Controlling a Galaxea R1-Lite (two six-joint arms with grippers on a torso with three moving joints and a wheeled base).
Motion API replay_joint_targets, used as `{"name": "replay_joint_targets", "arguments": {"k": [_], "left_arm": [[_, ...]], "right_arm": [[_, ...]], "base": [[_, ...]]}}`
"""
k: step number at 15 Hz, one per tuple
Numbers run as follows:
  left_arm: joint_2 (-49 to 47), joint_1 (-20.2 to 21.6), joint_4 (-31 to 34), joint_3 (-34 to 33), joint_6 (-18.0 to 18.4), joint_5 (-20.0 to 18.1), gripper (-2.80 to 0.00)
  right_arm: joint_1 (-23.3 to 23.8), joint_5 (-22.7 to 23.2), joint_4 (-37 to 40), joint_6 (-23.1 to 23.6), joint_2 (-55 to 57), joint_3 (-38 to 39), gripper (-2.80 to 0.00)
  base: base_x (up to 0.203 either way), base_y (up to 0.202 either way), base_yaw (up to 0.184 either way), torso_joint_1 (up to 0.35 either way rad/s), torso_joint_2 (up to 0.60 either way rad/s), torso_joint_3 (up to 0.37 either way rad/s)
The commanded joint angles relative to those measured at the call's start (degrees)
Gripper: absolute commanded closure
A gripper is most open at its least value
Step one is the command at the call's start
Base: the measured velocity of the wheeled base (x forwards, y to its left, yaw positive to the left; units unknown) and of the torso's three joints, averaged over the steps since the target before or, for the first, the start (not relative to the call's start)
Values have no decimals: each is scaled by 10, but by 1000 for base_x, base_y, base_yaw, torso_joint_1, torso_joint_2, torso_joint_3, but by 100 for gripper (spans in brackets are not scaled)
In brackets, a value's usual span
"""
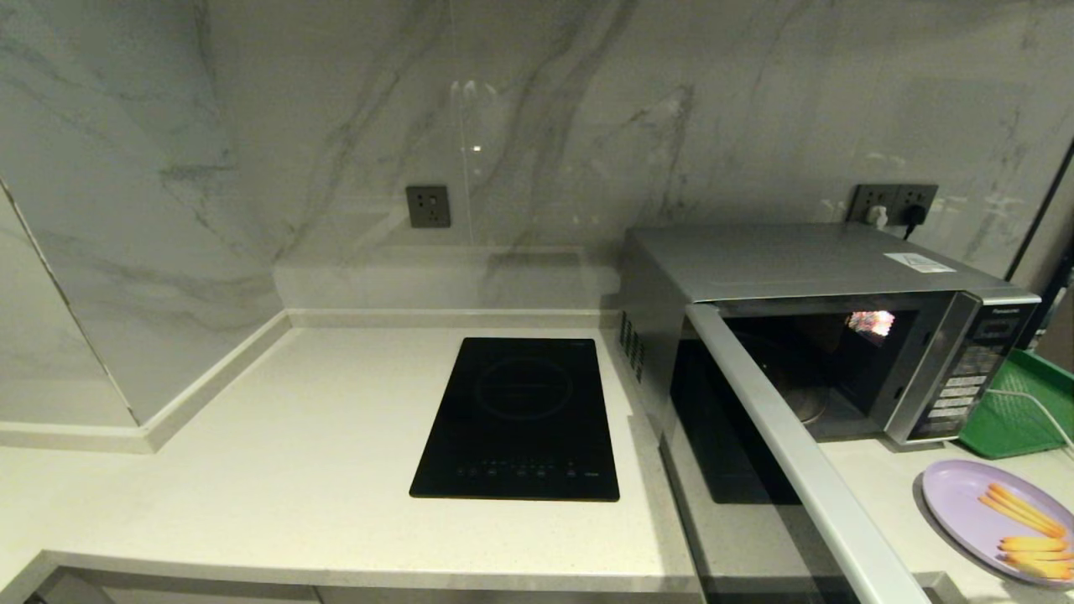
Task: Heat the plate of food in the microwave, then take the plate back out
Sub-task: Close the microwave oven
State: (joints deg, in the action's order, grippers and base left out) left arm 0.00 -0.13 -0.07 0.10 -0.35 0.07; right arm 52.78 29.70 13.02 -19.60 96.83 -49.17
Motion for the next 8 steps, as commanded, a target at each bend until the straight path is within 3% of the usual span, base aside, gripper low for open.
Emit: {"name": "replay_joint_targets", "arguments": {"k": [1, 5, 8], "left_arm": [[0, 0, 0, 0, 0, 0, 0], [0, 0, 0, 0, 0, 0, 0], [0, 0, 0, 0, 0, 0, 0]], "right_arm": [[-13, 10, 52, 8, -85, -8, 0], [-16, 19, 127, 57, -155, -12, 0], [-75, 26, 224, 62, -218, -72, 0]], "base": [[0, 0, 0, 0, 0, 0], [0, 0, 0, 0, 0, 0], [0, 0, 0, 0, 0, 0]]}}
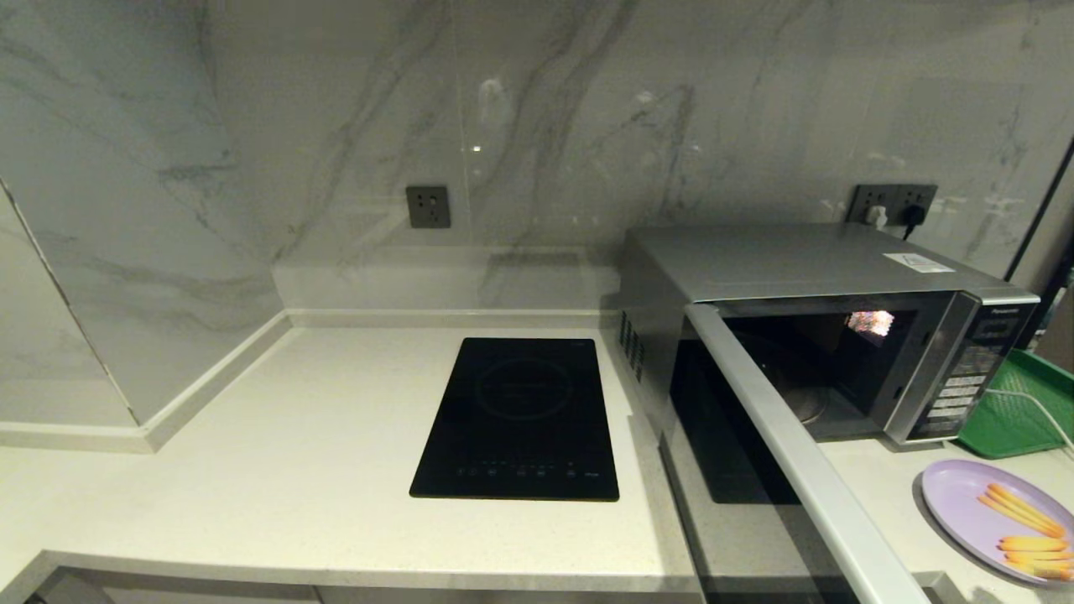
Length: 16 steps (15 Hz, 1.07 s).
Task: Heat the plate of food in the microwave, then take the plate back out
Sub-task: Close the microwave oven
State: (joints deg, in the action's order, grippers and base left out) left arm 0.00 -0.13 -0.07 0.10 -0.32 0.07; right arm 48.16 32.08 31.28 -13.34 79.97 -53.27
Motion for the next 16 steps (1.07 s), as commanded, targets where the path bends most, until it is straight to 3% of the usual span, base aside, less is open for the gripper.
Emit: {"name": "replay_joint_targets", "arguments": {"k": [1, 3, 5, 12, 14, 16], "left_arm": [[0, 0, 0, 0, 0, 0, 0], [0, 0, 0, 0, 0, 0, 0], [0, 0, 0, 0, 0, 0, 0], [0, 0, 0, 0, 0, 0, 0], [0, 0, 0, 0, 0, 0, 0], [0, 0, 0, 0, 0, 0, 0]], "right_arm": [[-59, 2, 84, -2, -66, -65, 0], [-141, -3, 182, -14, -91, -141, 0], [-245, -28, 254, -55, -105, -215, 0], [-592, -270, 336, -194, -89, -347, 0], [-654, -328, 347, -219, -57, -365, 0], [-698, -337, 348, -208, -43, -369, 0]], "base": [[0, 0, 0, 0, 0, 0], [0, 0, 0, 0, 0, 0], [0, 0, 0, 0, 0, 0], [0, 0, 0, 0, 0, 0], [0, 0, 0, 0, 0, 0], [0, 0, 0, 0, 0, 0]]}}
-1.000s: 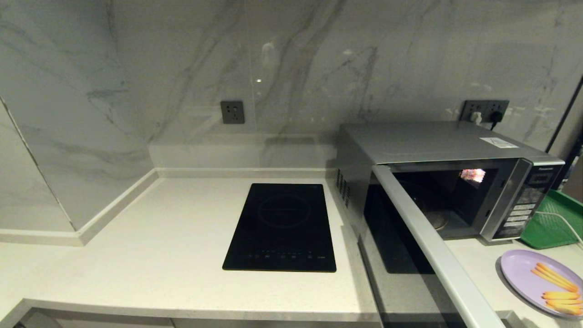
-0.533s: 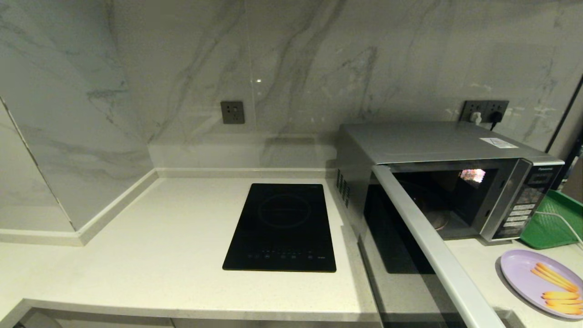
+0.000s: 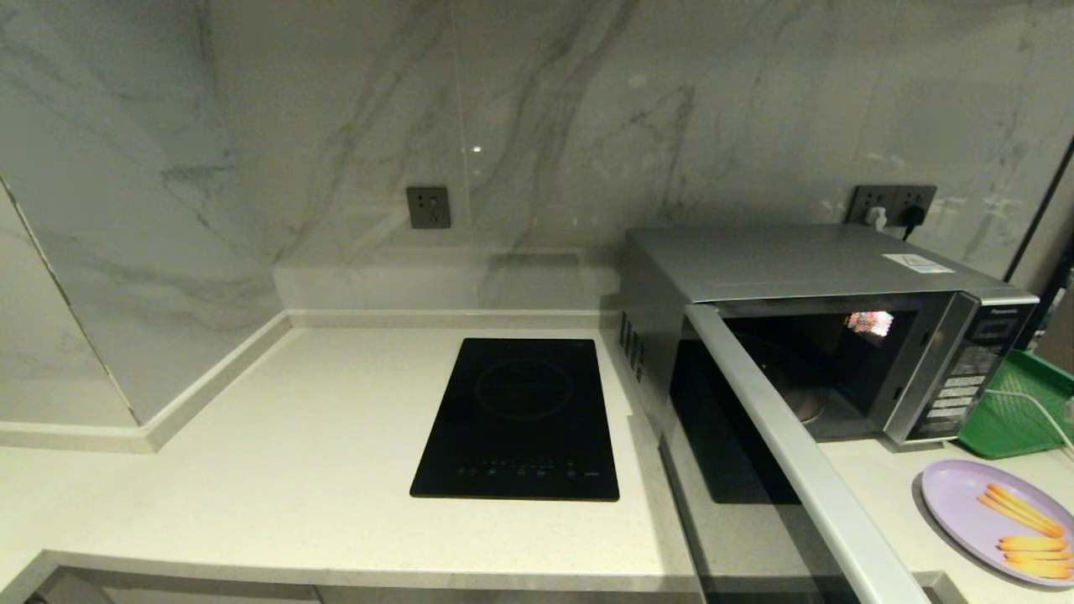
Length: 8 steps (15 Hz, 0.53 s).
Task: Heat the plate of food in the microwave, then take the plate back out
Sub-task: Close the microwave oven
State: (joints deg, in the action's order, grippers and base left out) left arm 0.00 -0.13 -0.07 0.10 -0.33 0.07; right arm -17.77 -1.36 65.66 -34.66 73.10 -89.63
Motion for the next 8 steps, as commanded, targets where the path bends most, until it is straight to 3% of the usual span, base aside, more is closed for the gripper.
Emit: {"name": "replay_joint_targets", "arguments": {"k": [1, 8], "left_arm": [[0, 0, 0, 0, 0, 0, 0], [0, 0, 0, 0, 0, 0, 0]], "right_arm": [[-60, -3, 3, 25, 35, -4, 0], [-218, 18, -20, 73, 67, 4, 0]], "base": [[0, 0, 0, 0, 0, 0], [0, 0, 0, 0, 0, 0]]}}
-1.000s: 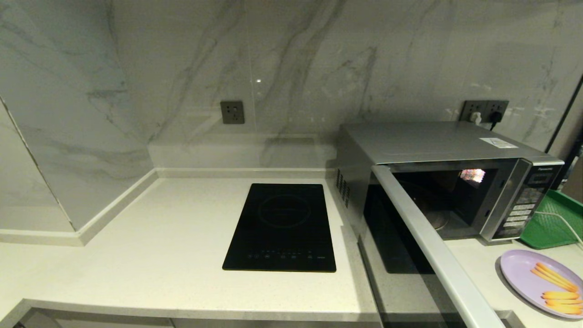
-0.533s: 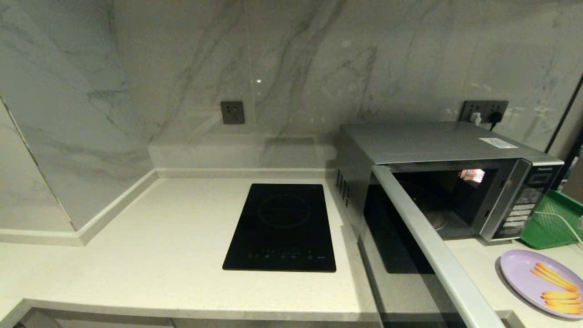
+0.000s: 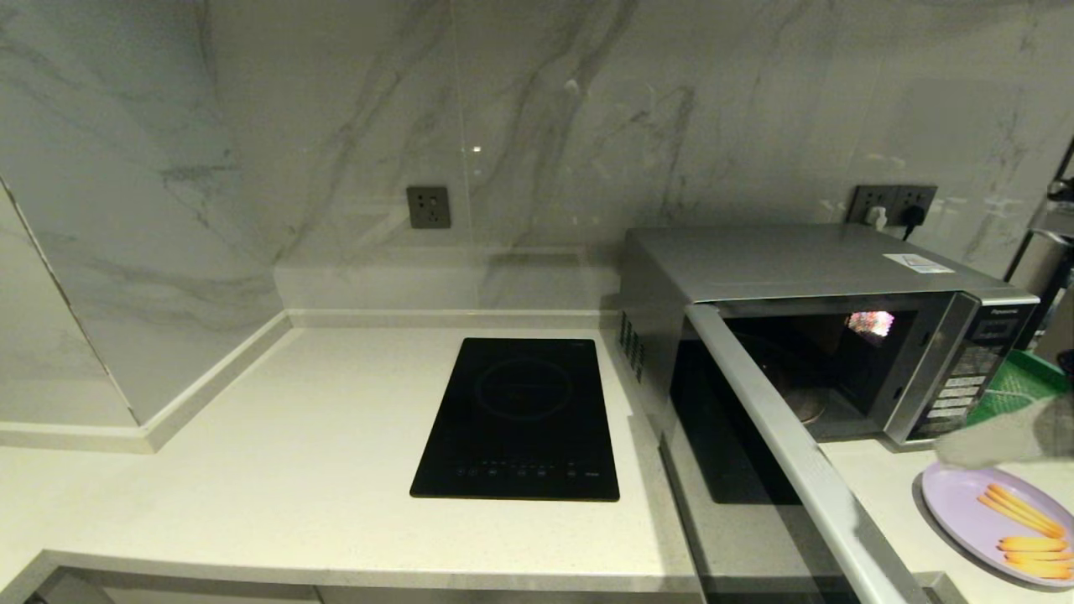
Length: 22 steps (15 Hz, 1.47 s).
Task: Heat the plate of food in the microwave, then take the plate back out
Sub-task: Close the microwave oven
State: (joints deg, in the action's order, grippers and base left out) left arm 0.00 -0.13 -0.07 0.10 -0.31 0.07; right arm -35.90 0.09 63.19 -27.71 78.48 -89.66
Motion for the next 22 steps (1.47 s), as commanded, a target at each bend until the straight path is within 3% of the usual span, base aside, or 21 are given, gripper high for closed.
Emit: {"name": "replay_joint_targets", "arguments": {"k": [1, 6, 11, 14, 17, 22], "left_arm": [[0, 0, 0, 0, 0, 0, 0], [0, 0, 0, 0, -1, 0, 0], [0, 0, 0, 0, 0, 0, 0], [0, 0, 0, 0, 0, 0, 0], [0, 0, 0, 0, 0, 0, 0], [0, 0, 0, 0, 0, 0, 0]], "right_arm": [[-56, 5, 5, 7, 16, 8, 0], [-122, 15, 4, 66, 16, 91, 0], [-177, 22, 4, 71, 55, 37, 0], [-177, -9, 4, 70, 59, 35, 0], [-177, -11, 23, 71, 64, 42, 0], [-173, -59, 26, 64, 56, 107, 0]], "base": [[0, 0, 0, 0, 0, 0], [0, 0, 0, 0, 0, 0], [0, 0, 0, 0, 0, 0], [0, 0, 0, 0, 0, 0], [0, 0, 0, 0, 0, 0], [0, 0, 0, 0, 0, 0]]}}
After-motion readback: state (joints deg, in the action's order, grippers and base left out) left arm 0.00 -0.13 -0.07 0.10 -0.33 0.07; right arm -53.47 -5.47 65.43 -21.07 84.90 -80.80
